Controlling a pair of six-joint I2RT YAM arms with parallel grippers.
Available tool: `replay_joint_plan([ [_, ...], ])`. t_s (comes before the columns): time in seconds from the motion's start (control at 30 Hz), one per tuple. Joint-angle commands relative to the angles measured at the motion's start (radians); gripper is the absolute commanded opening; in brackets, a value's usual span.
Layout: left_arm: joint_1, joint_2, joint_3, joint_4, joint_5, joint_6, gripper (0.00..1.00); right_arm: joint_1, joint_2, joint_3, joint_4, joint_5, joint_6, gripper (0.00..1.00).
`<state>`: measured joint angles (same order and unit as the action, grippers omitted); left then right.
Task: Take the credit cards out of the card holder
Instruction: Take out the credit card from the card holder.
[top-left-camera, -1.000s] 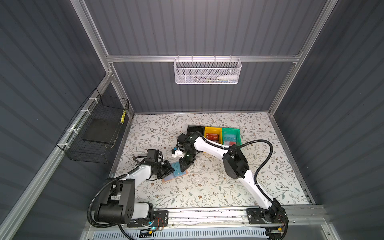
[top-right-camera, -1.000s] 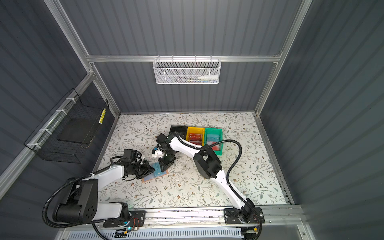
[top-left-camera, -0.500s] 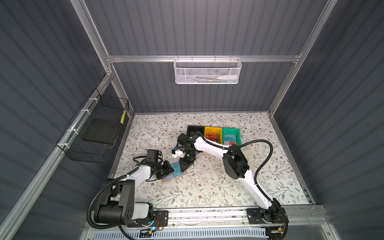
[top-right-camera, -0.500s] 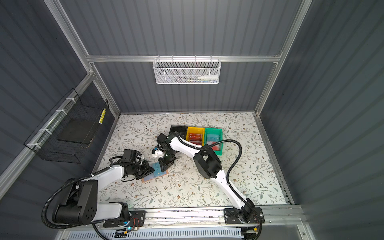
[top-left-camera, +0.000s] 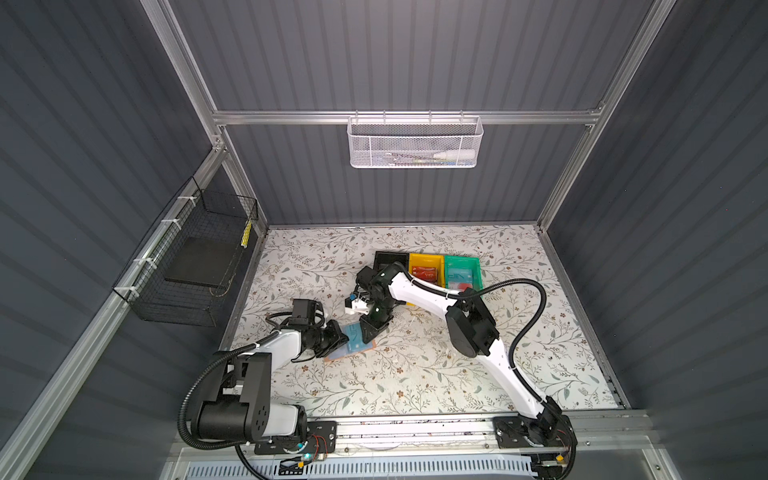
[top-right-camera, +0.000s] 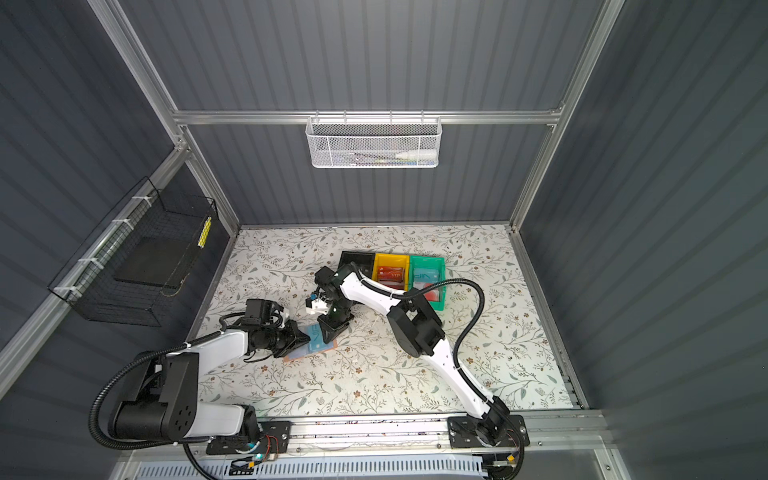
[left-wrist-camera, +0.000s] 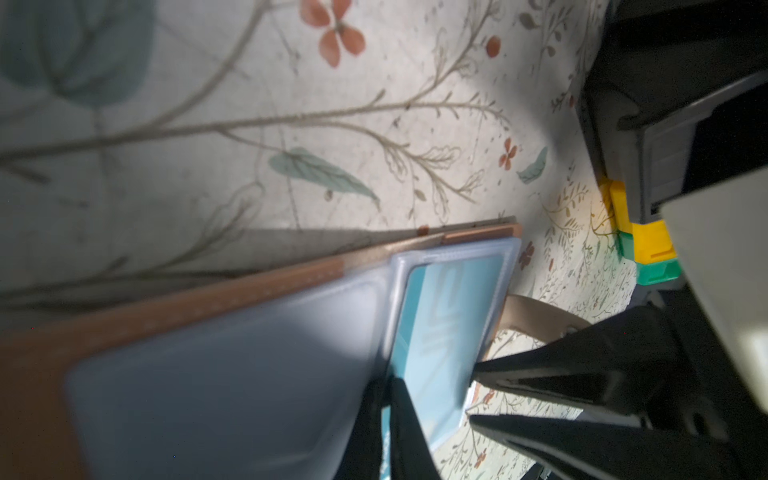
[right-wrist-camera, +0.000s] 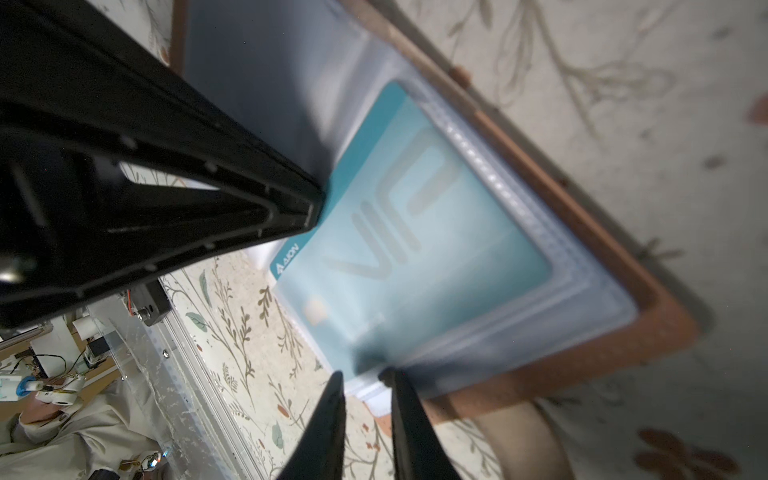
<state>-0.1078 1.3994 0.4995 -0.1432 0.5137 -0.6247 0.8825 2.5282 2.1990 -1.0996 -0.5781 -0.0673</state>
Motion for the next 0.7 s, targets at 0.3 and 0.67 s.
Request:
replay_joint_plan([
  [0.3, -0.004, 0.05, -0.046, 0.005, -0.017, 0.012, 0.05, -0.002, 0.039, -0.026, -0.013, 0.018, 0.006, 0.24],
  [0.67, -0.004, 0.025, -0.042, -0.001, -0.003, 0.041, 0.01, -0.006, 0.041, -0.03, -0.014, 0.018, 0.006, 0.25],
])
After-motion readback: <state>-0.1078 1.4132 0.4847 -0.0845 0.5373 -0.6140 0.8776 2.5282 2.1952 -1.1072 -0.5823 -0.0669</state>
